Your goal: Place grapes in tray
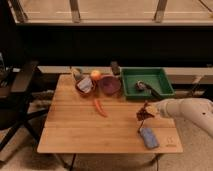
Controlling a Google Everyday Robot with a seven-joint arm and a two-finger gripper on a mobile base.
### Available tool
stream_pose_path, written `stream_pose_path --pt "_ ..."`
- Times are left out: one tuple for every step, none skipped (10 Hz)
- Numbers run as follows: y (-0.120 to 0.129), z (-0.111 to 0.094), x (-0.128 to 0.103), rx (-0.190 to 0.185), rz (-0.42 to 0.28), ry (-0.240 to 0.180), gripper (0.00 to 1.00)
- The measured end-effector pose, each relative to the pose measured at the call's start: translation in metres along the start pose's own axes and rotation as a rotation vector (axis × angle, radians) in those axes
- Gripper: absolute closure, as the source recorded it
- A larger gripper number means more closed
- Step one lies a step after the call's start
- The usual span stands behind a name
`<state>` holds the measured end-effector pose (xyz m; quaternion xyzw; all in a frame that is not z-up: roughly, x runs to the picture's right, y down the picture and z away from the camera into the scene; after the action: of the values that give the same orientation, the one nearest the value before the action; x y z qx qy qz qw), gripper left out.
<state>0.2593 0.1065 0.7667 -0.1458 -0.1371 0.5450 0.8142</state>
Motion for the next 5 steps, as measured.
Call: stream_pose_path --pt "-0.001 -0.001 0.001 0.001 0.002 0.0 1.0" --pt "-0.001 -0.001 0.001 0.003 0.002 0.001 1.0" --pt "-0.004 -0.001 0.001 0.014 0.001 0.001 1.0" --pt "-0.011 -0.006 -0.007 0.056 0.001 -0.007 1.0" --pt "-0.026 -0.017 -0.014 0.103 0.005 -0.015 1.0"
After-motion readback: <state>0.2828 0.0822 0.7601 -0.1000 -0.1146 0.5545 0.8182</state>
